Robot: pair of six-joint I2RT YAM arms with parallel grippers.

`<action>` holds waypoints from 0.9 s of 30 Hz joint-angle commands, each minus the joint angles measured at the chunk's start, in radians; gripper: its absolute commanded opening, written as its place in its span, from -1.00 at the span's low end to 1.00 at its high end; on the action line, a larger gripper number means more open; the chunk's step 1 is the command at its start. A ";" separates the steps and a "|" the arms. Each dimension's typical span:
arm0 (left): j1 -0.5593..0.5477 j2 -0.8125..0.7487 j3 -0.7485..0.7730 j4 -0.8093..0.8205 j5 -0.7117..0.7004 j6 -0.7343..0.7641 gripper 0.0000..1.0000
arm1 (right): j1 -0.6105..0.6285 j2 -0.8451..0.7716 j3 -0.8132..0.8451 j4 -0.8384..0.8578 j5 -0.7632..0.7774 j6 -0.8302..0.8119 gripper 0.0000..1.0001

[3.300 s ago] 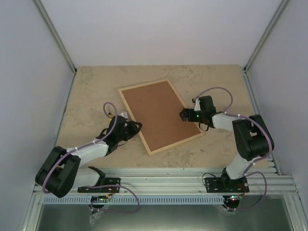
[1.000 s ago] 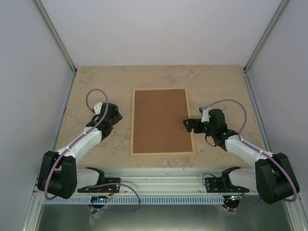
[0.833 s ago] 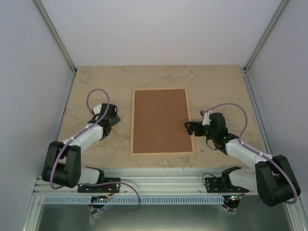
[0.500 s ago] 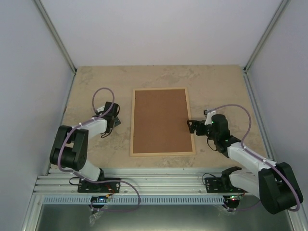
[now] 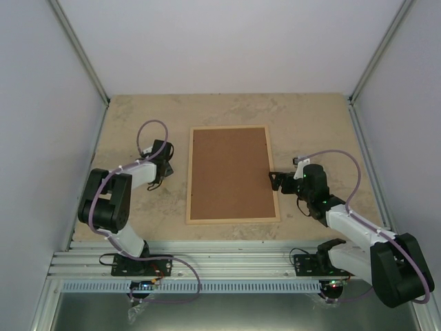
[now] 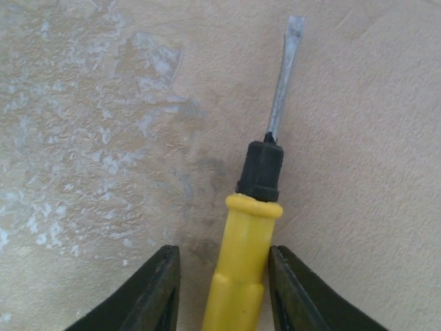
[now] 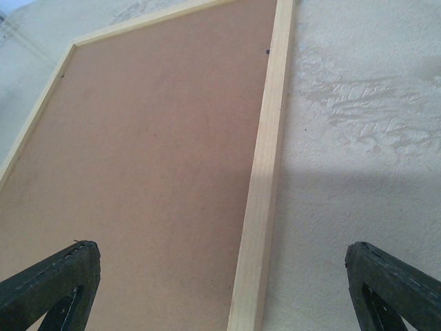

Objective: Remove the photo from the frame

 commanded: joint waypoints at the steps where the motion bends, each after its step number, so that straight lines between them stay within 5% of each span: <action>1: 0.005 0.006 0.004 -0.023 0.047 0.005 -0.32 | 0.005 -0.009 -0.019 0.034 0.018 0.007 0.95; 9: 0.002 -0.096 -0.023 -0.001 0.150 -0.001 -0.86 | 0.005 -0.022 -0.018 0.031 -0.005 0.001 0.95; 27: -0.238 -0.297 0.016 0.028 0.356 0.120 -1.00 | 0.005 -0.009 -0.016 0.076 -0.192 -0.013 0.95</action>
